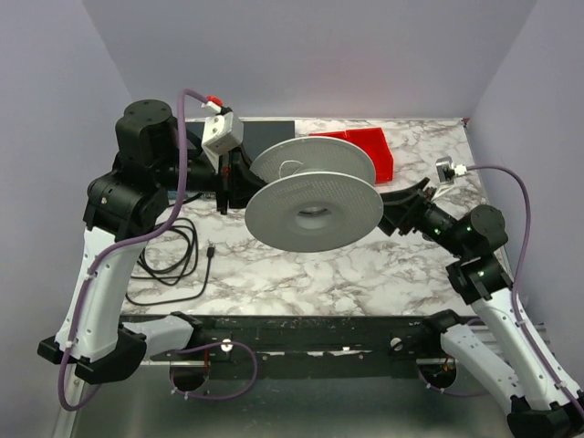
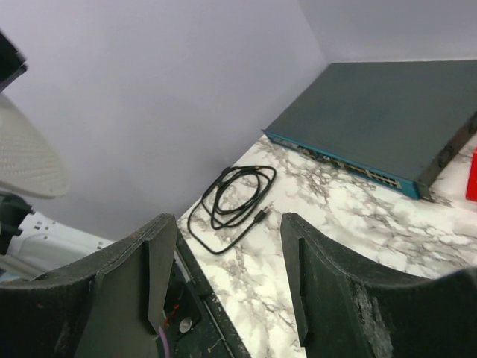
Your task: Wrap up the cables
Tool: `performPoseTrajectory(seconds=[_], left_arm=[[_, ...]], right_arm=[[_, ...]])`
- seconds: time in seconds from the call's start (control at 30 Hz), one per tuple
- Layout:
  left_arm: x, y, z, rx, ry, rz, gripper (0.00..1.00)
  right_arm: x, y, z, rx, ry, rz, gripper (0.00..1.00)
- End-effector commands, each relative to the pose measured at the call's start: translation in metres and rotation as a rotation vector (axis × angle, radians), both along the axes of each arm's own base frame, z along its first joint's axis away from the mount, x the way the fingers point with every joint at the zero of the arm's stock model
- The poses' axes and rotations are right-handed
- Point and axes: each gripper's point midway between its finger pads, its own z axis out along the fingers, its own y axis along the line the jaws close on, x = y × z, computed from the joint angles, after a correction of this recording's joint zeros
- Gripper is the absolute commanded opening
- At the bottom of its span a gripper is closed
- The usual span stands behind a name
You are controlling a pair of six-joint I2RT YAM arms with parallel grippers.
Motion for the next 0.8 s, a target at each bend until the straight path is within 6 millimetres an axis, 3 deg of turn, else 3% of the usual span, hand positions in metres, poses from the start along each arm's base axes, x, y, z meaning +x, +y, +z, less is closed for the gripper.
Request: performPoseTrajectory(seconds=[0.0, 0.53, 0.7, 0.77], left_arm=[[-0.027, 0.006, 0.028, -0.093, -0.085, -0.139, 0.00], [-0.059, 0.018, 0.039, -0.158, -0.094, -0.330, 0.00], [-0.049, 0.015, 0.038, -0.155, -0.068, -0.307, 0.00], [-0.048, 0.015, 0.034, -0.152, -0.066, -0.318, 0.00]], right_arm=[[-0.030, 0.007, 0.016, 0.025, -0.083, 0.127, 0.65], [-0.052, 0.008, 0.074, 0.092, -0.212, 0.195, 0.65], [-0.019, -0.004, 0.071, 0.027, -0.124, 0.017, 0.65], [-0.015, -0.002, 0.070, 0.005, -0.114, 0.022, 0.65]])
